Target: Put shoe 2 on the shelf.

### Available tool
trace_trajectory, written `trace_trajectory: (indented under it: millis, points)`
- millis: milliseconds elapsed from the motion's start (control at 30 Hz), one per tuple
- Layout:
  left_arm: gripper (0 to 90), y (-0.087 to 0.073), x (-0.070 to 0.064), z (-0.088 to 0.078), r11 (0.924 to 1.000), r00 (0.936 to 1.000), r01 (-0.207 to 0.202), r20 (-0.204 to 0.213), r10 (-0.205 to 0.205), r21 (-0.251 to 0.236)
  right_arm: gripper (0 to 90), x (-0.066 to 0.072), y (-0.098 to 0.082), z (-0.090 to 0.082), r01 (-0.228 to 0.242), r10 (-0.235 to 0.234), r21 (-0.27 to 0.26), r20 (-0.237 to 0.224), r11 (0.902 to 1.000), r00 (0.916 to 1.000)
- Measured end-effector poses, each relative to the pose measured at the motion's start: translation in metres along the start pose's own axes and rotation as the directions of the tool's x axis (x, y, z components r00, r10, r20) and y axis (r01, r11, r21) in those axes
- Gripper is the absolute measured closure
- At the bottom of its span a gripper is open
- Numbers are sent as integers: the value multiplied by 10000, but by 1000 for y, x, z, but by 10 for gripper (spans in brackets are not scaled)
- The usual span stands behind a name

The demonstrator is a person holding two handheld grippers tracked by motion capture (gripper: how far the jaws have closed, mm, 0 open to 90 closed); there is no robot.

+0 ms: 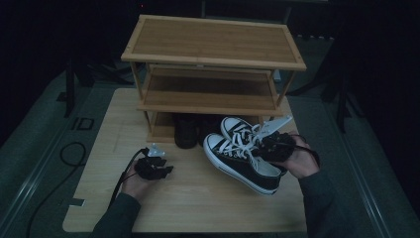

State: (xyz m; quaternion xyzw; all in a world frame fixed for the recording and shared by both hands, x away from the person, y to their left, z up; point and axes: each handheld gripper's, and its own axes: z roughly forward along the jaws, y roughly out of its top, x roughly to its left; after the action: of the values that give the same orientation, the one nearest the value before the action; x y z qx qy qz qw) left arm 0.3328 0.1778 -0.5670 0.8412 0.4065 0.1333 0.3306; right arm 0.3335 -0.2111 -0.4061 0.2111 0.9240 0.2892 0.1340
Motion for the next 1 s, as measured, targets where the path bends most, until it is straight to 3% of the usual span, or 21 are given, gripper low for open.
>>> trace_trajectory:
  millis: [367, 1000]
  points:
    - [583, 0, 1, 0, 10000, 10000, -4, 44, 4, 1, 829, 8, 12, 1, 410, -413, -97, -274, 9991, 9988]
    - [583, 0, 1, 0, 10000, 10000, -16, 42, 16, -8, 824, 17, 20, -10, 788, -793, -262, -182, 9965, 9967]
